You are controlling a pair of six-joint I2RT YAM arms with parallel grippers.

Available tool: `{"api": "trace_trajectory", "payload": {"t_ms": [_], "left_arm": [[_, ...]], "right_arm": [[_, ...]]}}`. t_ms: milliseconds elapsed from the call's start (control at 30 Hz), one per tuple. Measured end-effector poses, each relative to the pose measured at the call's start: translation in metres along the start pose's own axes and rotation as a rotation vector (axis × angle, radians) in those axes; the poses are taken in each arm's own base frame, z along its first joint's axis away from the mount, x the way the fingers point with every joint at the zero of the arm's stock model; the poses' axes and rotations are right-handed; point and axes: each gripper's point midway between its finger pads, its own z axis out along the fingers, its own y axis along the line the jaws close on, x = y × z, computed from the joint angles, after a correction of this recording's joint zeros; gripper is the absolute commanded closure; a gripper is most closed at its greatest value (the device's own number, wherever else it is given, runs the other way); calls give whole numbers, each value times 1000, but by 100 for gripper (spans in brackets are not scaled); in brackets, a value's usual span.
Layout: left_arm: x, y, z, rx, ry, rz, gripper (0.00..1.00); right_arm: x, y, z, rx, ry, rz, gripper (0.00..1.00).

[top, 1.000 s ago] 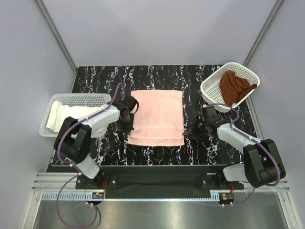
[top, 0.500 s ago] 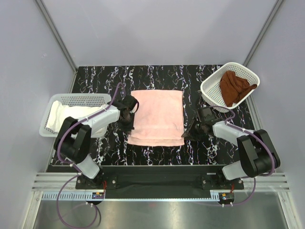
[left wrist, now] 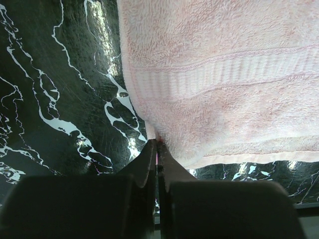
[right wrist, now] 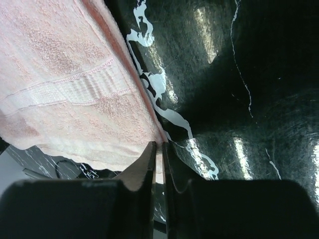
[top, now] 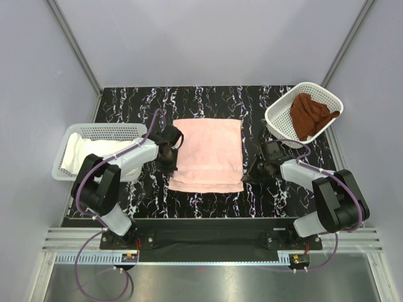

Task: Fold and stack the towels
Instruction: Fold the towel

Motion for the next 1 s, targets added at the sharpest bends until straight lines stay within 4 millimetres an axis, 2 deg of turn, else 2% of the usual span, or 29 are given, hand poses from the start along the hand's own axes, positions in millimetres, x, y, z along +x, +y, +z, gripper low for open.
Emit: {"api": "trace_trajectory", "payload": {"t_ms": [100,267,433,667,767,867,933,1000], "left_arm": [[0,0,0,0,-1,0,100],[0,0,0,0,-1,0,100],[-1,0,-5,-7,5,0,100],[-26,-8,-42,22,-78,-4,100],[-27,-9,-59,48,-121,-9,100],[-14,-7,-59,75,-136,-21,100],[3,-4,-44,79,-94,-27,100],[28,1,-20,70,-19,-39,100]], "right_arm": [[-1,-1,1,6,-4,-1,100],[-3,0,0,8,-10,-11,100],[-16,17,-9,-14,-36,-54,100],[-28,42,-38,-65,-83,-122,100],[-25,44,-52,-80,-95,-142,100],[-14,39,-57,-114,-104,-164,100],[-1,28,-50,-123,-81,-166,100],[12,12,-38,-103,-44,-157,100]]}}
